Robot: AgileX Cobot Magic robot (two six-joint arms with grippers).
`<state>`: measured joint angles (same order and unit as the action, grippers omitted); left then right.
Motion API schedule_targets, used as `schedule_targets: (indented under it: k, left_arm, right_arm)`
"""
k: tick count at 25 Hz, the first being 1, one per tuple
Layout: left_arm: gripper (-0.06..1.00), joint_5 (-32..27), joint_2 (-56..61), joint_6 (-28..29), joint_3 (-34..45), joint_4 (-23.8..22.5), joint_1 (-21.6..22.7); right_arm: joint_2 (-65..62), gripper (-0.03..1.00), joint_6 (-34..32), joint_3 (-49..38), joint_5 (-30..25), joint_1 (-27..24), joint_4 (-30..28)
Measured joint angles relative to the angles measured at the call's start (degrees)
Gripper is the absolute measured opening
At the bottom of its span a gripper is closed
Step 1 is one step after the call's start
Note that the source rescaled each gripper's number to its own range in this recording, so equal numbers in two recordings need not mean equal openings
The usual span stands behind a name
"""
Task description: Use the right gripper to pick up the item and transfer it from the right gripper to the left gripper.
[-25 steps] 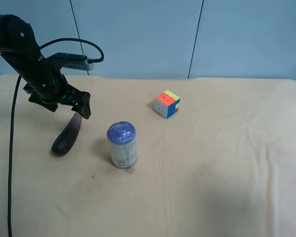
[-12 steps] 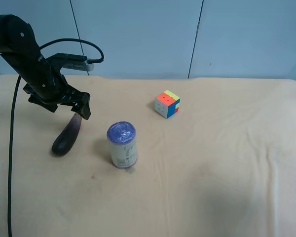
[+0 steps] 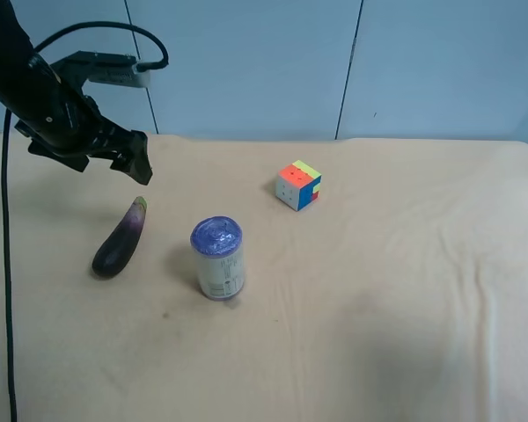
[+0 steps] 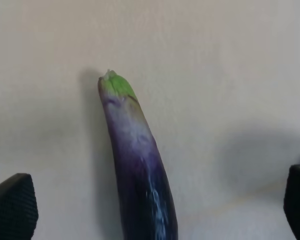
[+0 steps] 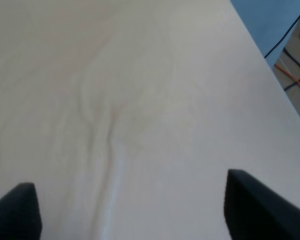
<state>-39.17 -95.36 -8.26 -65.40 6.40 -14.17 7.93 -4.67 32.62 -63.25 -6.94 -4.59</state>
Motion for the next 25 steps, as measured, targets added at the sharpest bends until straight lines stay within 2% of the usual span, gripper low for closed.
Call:
schedule_targets:
  k: [13,17,25]
  left_arm:
    - [1.00,-9.39,19.81,2.01,0.00,-1.42,0.00]
    - [1.00,-10.66,26.37,2.46,0.64,-1.47,0.00]
    - [1.00,-10.64,42.87,2.75,12.01,-1.65,0.00]
  right_arm:
    - [0.00,0.48,0.00,0.00,0.00,0.00,0.00]
    - [0.00,0.48,0.00,0.00,0.00,0.00,0.00]
    - [0.00,0.48,0.00,0.00,0.00,0.00,0.05]
